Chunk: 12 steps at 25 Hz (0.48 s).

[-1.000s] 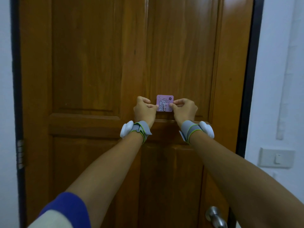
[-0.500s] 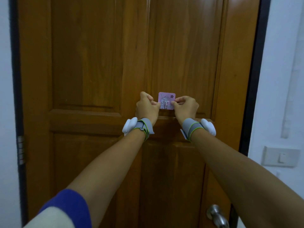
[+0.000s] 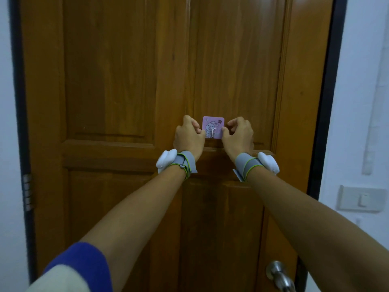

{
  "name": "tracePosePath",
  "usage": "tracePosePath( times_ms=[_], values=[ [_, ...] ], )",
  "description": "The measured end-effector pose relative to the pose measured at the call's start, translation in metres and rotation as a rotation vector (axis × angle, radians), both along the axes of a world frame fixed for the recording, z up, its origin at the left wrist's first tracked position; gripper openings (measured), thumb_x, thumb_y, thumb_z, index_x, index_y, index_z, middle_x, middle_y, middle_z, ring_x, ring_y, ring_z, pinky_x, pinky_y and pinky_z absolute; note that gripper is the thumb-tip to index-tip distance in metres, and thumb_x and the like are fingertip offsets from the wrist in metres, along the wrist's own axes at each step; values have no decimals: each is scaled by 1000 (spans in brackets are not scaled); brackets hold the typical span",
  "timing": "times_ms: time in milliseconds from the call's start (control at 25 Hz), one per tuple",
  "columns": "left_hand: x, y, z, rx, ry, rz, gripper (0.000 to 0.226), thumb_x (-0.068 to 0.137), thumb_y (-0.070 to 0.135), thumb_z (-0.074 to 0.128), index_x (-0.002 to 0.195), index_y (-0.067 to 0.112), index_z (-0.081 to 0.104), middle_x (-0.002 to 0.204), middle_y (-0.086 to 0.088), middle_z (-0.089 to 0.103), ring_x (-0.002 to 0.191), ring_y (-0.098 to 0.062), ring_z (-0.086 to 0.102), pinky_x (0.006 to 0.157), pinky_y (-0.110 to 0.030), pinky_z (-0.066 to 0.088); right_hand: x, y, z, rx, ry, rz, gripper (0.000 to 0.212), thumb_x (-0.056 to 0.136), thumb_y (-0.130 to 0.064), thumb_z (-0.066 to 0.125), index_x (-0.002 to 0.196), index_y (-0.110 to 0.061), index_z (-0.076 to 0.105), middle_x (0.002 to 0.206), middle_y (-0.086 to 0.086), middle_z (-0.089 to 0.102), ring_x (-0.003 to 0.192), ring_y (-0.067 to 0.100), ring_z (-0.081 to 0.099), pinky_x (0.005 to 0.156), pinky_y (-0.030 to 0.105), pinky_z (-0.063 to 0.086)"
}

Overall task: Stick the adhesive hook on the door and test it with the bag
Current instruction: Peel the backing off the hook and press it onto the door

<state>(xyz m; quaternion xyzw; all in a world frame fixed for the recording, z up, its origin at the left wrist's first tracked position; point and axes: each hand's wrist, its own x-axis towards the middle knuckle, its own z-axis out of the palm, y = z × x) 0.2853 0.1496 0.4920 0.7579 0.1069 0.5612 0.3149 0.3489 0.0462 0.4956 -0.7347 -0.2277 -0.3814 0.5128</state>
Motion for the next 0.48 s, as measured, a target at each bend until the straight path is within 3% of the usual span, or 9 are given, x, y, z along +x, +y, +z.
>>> tracePosePath(
  times_ms=[280,480],
  values=[
    [1,2,-1,17,13,5,17,83,16,66,88,14,50,84,-5,69,83,-25,63,63,-35,48,0,-1,-5,-84,-54,-31,16,86,-20,59,100,-13,56,108,8,55,101,23,51,70,29,37],
    [-1,1,2,5,37,11,21,83,17,66,85,18,45,83,-4,70,82,-24,63,60,-31,42,-5,4,-12,-232,-199,-106,29,85,-14,56,113,-11,53,117,9,52,107,26,45,83,35,44]
  ],
)
